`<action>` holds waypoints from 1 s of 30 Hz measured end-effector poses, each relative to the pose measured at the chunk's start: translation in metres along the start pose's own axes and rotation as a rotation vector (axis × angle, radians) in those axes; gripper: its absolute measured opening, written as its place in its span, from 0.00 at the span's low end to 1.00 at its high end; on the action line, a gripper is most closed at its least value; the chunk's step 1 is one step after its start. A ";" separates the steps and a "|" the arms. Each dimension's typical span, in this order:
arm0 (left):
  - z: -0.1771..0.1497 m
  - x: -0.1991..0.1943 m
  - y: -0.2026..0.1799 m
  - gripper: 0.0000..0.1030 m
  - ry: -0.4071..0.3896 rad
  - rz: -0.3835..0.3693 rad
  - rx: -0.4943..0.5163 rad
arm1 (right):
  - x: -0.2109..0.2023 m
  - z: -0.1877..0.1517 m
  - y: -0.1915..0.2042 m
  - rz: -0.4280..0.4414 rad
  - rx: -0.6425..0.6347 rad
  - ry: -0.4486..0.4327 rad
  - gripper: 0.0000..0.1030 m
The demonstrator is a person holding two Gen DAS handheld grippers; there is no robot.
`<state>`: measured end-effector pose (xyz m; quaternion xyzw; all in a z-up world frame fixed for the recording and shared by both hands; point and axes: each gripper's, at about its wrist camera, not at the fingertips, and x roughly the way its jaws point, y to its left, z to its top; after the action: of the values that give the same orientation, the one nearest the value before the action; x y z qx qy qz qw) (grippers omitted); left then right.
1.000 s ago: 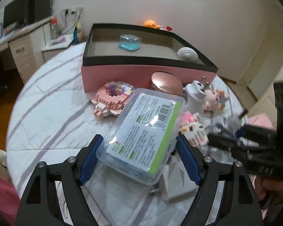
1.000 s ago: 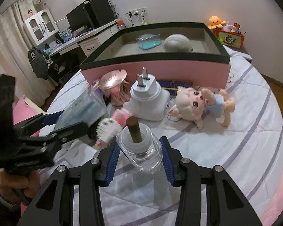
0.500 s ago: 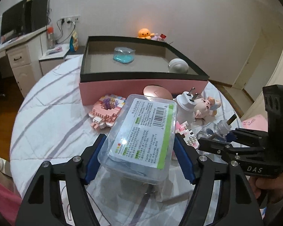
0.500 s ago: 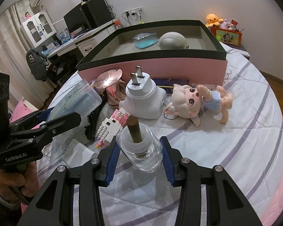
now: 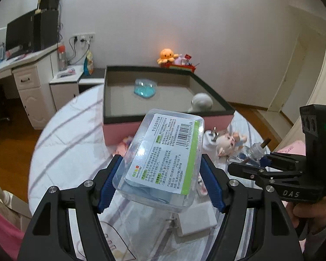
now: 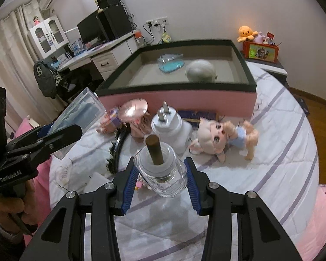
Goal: Organize rigid objects
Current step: 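Lower the clear box and glass bottle into the pink box, open both grippers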
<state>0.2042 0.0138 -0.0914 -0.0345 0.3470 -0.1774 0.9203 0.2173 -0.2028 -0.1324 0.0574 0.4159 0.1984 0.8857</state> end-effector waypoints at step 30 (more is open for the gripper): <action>0.118 0.099 0.025 0.70 -0.057 0.159 0.002 | 0.076 0.153 -0.055 -0.100 0.013 -0.054 0.42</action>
<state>0.3575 -0.0048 -0.0687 -0.0109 0.3220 -0.1030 0.9410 0.3940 -0.2134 -0.1023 0.0478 0.3954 0.1495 0.9050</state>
